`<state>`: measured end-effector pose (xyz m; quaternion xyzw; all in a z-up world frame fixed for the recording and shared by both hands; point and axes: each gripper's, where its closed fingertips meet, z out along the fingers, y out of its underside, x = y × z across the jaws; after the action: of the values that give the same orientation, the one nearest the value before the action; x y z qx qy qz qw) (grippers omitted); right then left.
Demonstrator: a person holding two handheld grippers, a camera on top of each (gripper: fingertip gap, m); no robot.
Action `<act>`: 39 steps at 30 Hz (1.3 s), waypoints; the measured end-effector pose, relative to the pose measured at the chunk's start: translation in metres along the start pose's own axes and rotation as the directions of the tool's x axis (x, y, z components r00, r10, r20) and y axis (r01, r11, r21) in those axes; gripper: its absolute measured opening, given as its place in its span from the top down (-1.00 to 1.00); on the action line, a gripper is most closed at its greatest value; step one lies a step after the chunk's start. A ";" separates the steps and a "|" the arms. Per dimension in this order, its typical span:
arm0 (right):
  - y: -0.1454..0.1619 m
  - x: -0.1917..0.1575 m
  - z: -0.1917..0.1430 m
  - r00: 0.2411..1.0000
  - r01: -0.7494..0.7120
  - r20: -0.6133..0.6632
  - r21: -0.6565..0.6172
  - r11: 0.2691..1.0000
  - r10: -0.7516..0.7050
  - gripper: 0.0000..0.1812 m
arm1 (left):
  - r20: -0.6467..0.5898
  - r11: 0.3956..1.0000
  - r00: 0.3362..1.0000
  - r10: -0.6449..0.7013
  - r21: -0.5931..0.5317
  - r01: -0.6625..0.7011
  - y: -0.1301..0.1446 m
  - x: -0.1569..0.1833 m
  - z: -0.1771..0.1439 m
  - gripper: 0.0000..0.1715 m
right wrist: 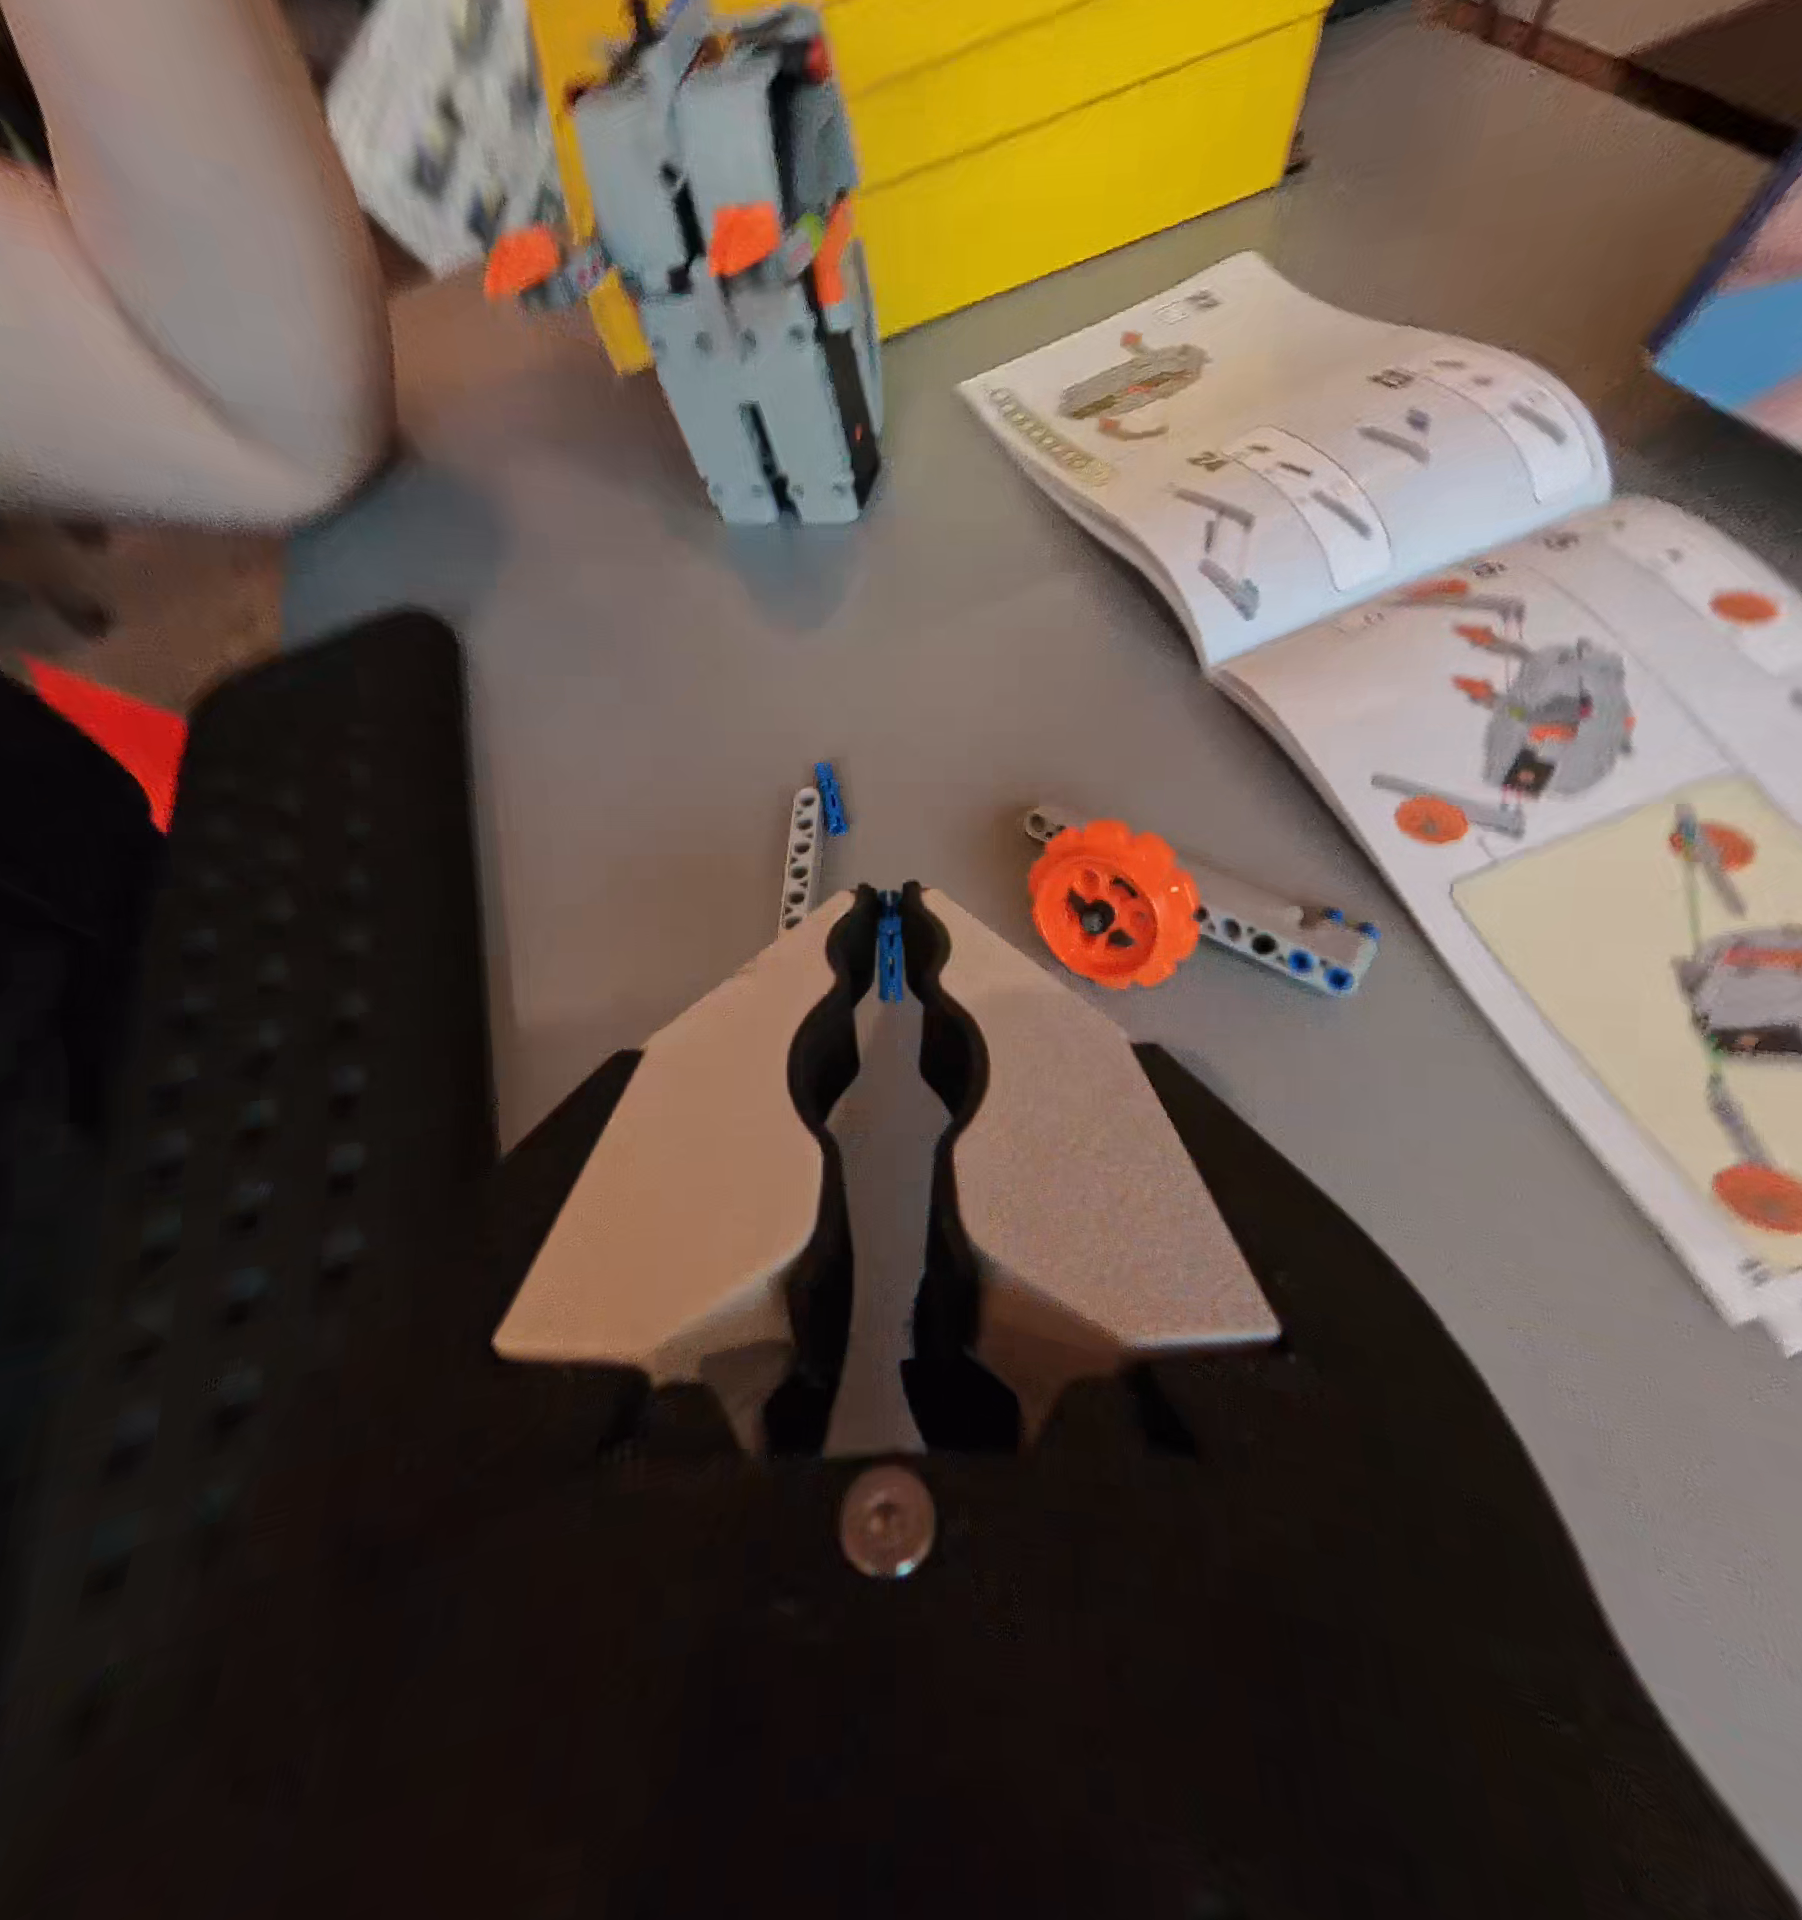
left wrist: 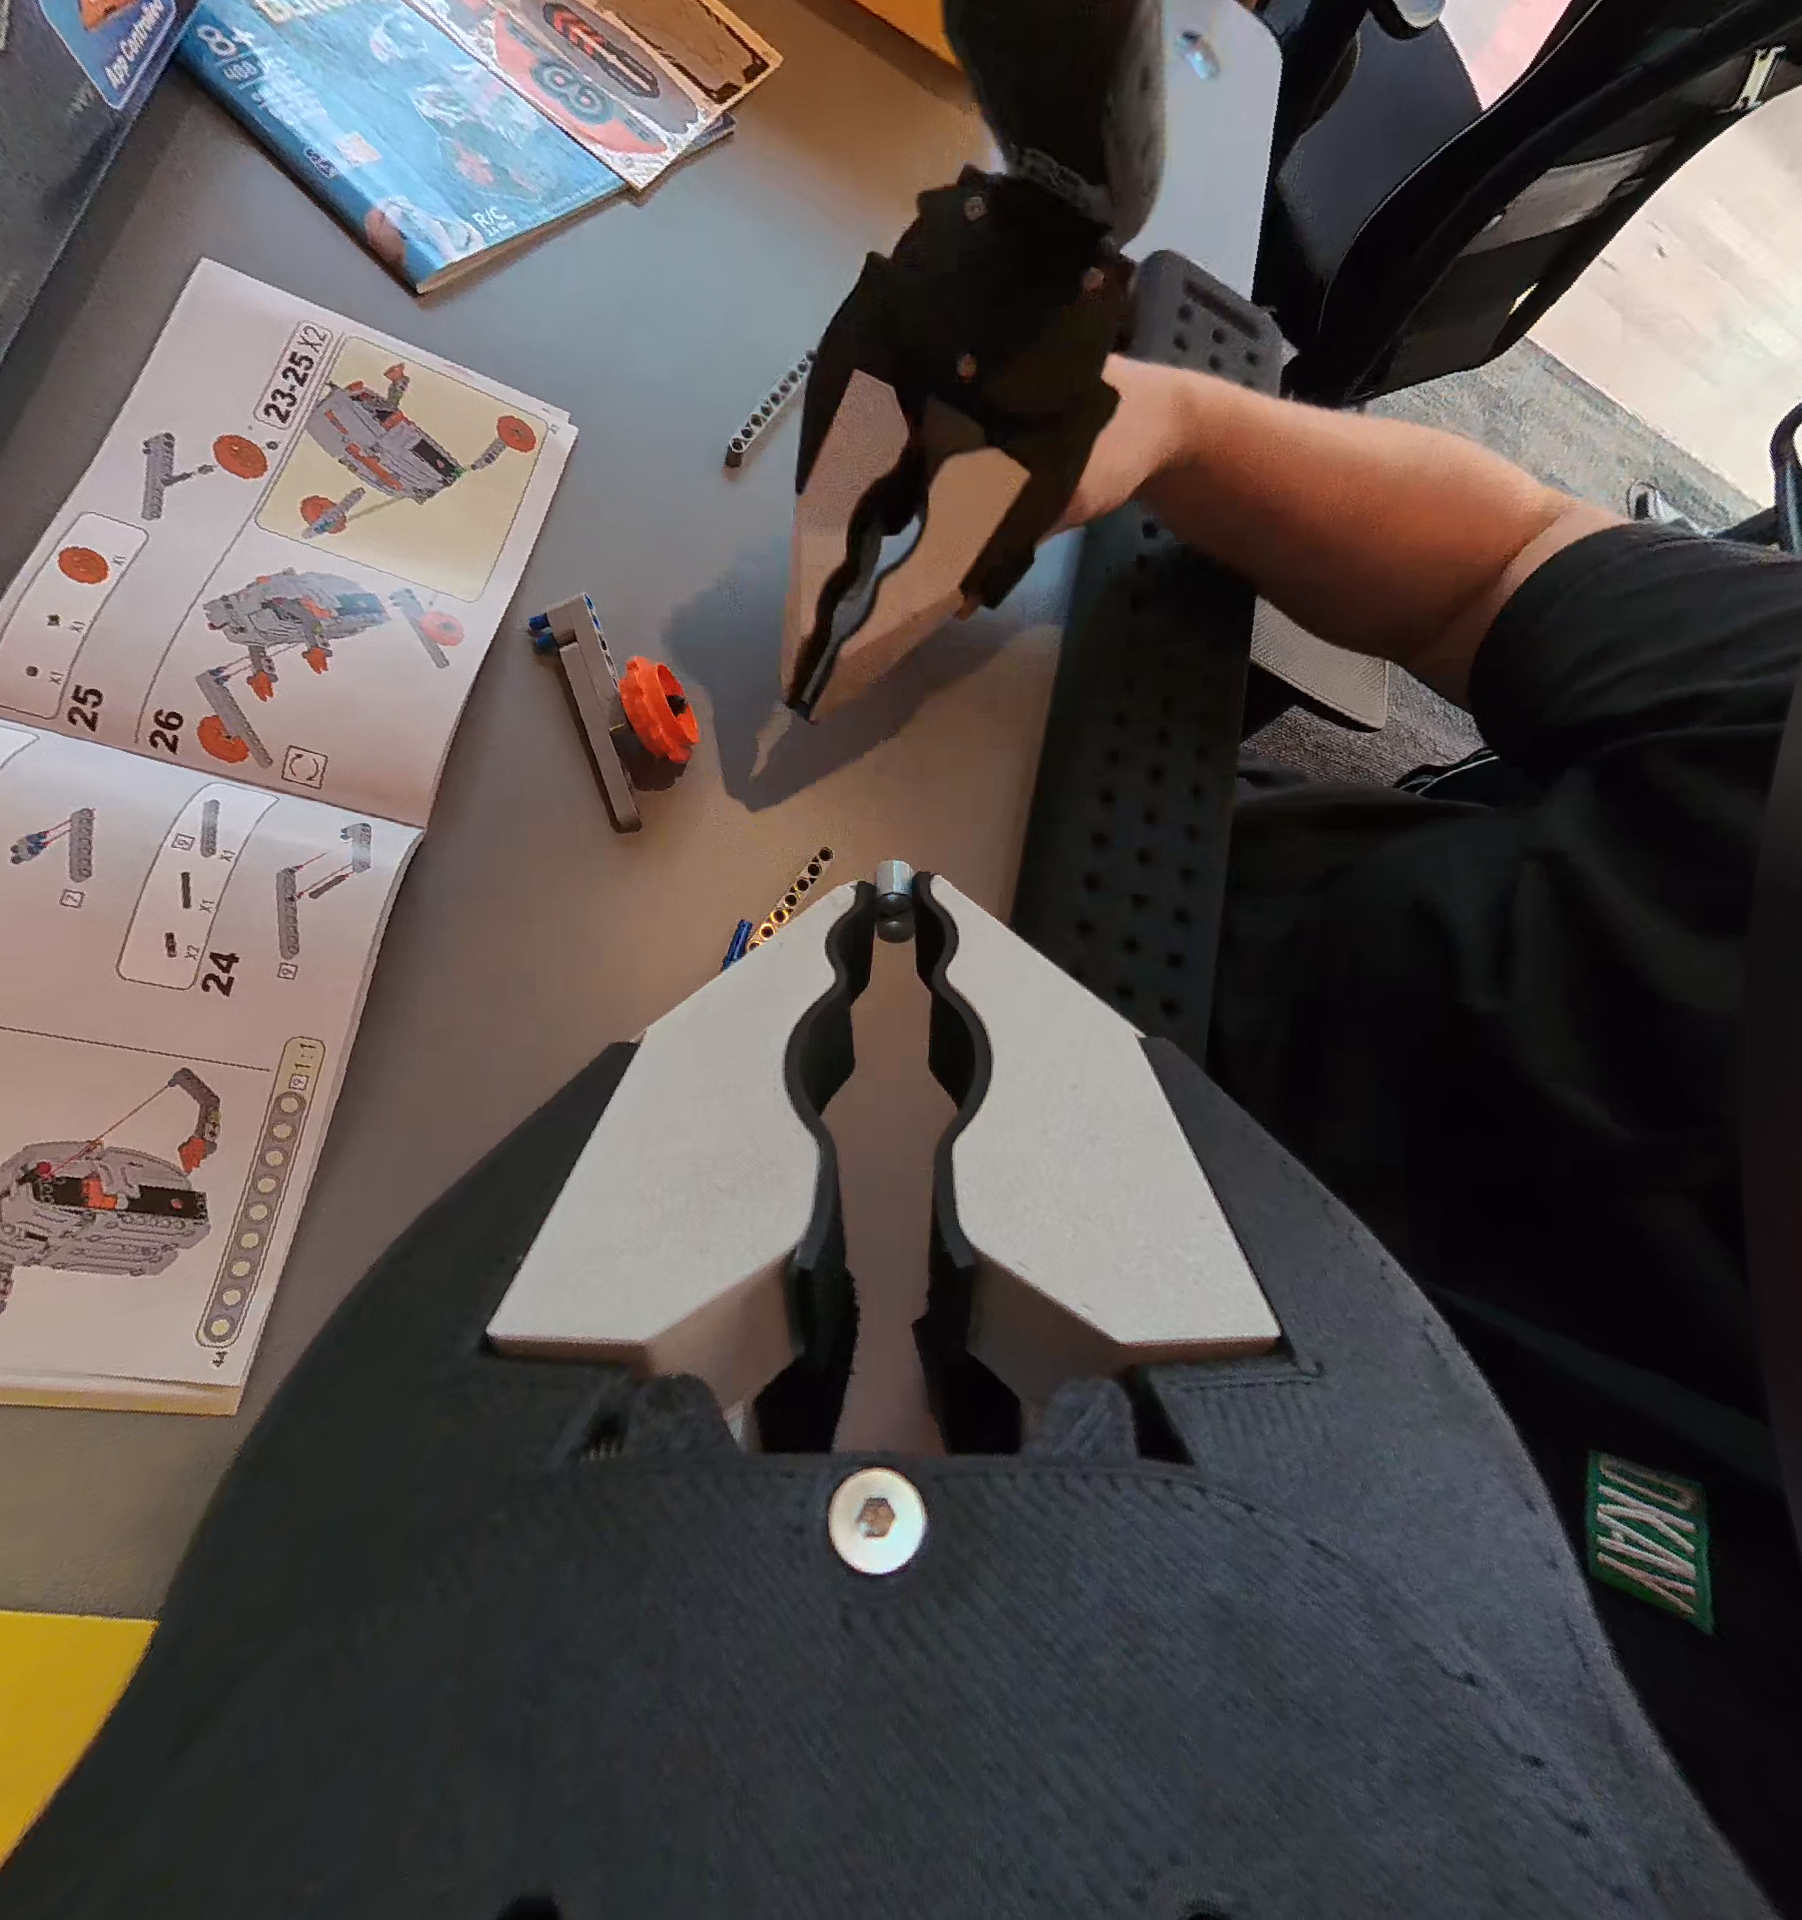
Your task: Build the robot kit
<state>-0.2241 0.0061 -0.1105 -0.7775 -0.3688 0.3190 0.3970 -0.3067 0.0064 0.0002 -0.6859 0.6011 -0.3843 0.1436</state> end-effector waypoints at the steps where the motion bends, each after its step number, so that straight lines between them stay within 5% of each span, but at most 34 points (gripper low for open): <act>1: 0.000 0.002 -0.001 0.998 -0.064 0.017 0.045 0.997 0.064 0.98 | -0.001 1.000 1.000 0.001 -0.006 -0.001 0.001 0.001 0.002 0.93; 4: 0.011 0.005 0.009 0.985 -0.170 0.044 0.024 0.985 0.169 0.97 | -0.004 0.999 1.000 0.006 -0.032 -0.006 0.004 0.002 0.008 0.93; 8: 0.024 0.004 0.023 0.993 -0.114 0.016 -0.067 0.991 0.116 0.97 | -0.010 0.998 1.000 0.005 -0.056 -0.006 0.008 0.003 0.012 0.93; 16: 0.001 -0.019 0.043 0.984 -0.130 0.121 0.007 0.992 0.128 0.97 | -0.014 0.998 1.000 0.001 -0.064 -0.002 0.009 0.003 0.013 0.93; 39: 0.011 -0.027 0.053 0.992 -0.055 0.109 -0.043 0.998 0.059 0.97 | -0.019 0.995 1.000 -0.002 -0.097 0.000 0.013 0.003 0.019 0.93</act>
<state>-0.2765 -0.0010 -0.1398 -0.7768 -0.3741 0.3651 0.3511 -0.3029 -0.0047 -0.0202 -0.6886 0.6201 -0.3613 0.1040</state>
